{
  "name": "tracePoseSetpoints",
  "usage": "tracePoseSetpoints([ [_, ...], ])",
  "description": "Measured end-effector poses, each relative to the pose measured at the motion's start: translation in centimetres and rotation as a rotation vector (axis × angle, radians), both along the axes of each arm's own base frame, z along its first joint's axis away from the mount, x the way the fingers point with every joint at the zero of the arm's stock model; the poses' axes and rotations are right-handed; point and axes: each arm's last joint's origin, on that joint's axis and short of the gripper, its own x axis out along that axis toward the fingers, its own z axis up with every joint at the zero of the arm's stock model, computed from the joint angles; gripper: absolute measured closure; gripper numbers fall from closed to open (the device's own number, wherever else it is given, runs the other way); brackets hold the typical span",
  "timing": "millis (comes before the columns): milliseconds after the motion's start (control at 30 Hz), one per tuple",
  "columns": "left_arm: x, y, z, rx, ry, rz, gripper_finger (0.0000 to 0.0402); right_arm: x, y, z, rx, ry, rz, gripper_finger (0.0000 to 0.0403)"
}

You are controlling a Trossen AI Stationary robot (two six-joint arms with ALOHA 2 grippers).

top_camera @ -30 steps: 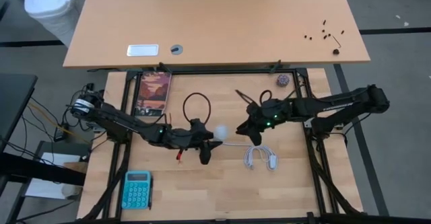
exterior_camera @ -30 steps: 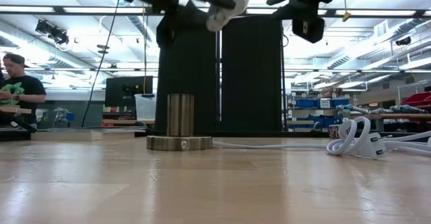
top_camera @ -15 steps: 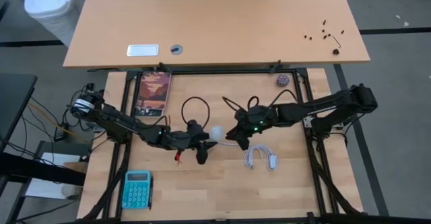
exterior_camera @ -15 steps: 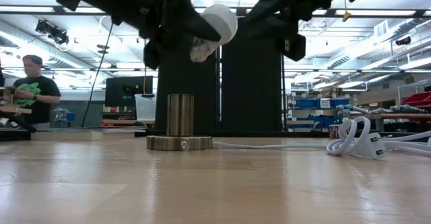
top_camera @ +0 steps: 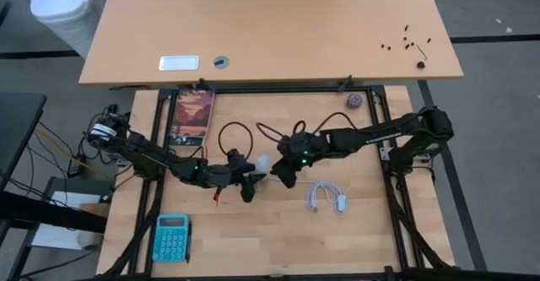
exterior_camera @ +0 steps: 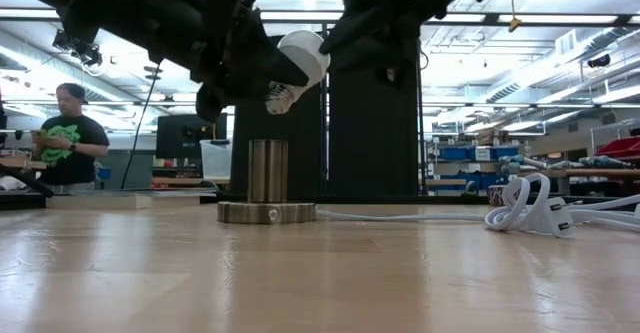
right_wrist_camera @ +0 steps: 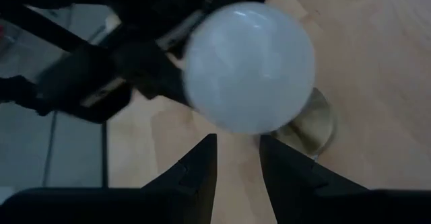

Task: Screw lightbulb
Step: Insert the lightbulb into the desk lamp

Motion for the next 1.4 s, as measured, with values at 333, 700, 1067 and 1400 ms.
tracePoseSetpoints([
  [333,-0.9,0.2,-0.8,0.009,-0.018,0.047,0.0243,0.2,-0.8,-0.2,0.006,0.022,0.015,0.0281],
  [700,-3.1,0.9,-2.9,0.027,-0.065,0.063,0.0243,0.2,-2.3,-0.2,0.02,0.018,-0.016,0.028],
  [1067,-3.1,1.4,-2.9,0.019,-0.092,0.076,0.0243,0.1,-4.5,-0.2,0.01,0.017,-0.075,0.028],
  [1400,-2.8,2.1,-2.7,-0.001,-0.105,0.035,0.0243,0.1,-4.6,-0.2,-0.011,0.014,-0.063,0.028],
])
